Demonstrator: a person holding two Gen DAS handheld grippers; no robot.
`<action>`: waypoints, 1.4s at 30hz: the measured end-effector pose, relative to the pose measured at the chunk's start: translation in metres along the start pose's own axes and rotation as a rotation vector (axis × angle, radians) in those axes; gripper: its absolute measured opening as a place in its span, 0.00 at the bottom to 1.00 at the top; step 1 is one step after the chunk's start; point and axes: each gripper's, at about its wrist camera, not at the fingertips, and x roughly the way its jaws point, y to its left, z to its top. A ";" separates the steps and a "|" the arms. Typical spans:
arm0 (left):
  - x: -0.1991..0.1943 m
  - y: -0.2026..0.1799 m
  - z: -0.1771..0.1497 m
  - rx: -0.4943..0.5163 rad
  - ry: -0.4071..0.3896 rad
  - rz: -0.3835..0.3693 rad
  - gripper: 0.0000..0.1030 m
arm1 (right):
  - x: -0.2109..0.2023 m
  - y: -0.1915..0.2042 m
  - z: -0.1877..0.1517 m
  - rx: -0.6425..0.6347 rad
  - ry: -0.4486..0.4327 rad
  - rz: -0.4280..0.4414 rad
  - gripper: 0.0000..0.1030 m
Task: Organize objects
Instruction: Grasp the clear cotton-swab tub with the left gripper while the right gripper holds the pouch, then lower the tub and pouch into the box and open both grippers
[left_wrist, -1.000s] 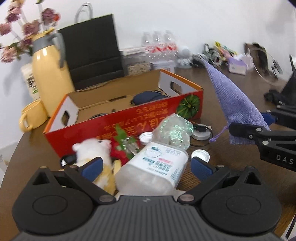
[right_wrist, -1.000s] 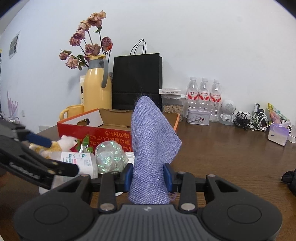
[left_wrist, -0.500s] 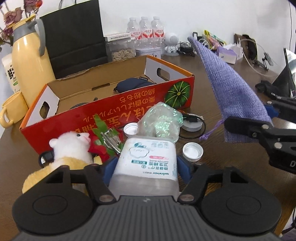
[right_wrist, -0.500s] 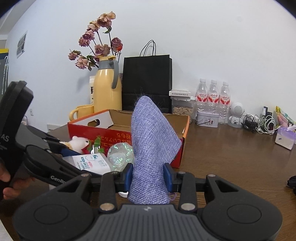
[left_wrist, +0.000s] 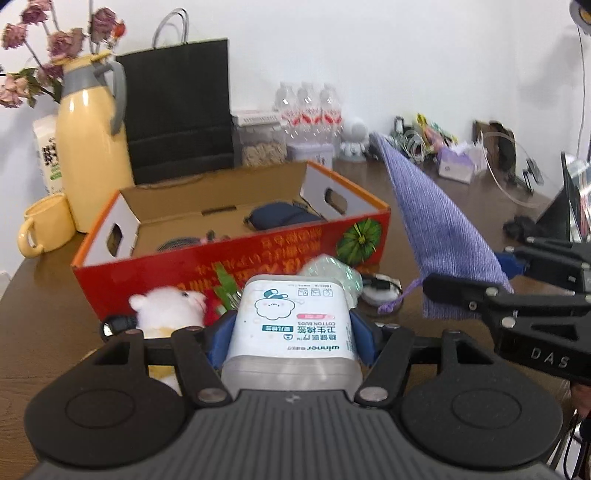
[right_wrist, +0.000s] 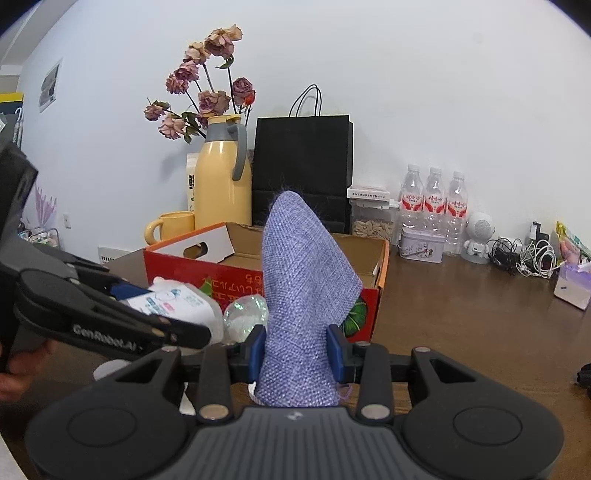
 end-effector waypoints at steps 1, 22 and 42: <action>-0.003 0.001 0.001 -0.004 -0.009 0.007 0.63 | 0.000 0.000 0.002 -0.002 -0.002 -0.001 0.33; 0.018 0.060 0.088 -0.200 -0.221 0.216 0.63 | 0.091 0.005 0.094 -0.019 -0.057 0.000 0.33; 0.095 0.095 0.089 -0.276 -0.143 0.334 0.64 | 0.182 0.005 0.082 0.061 0.063 -0.007 0.33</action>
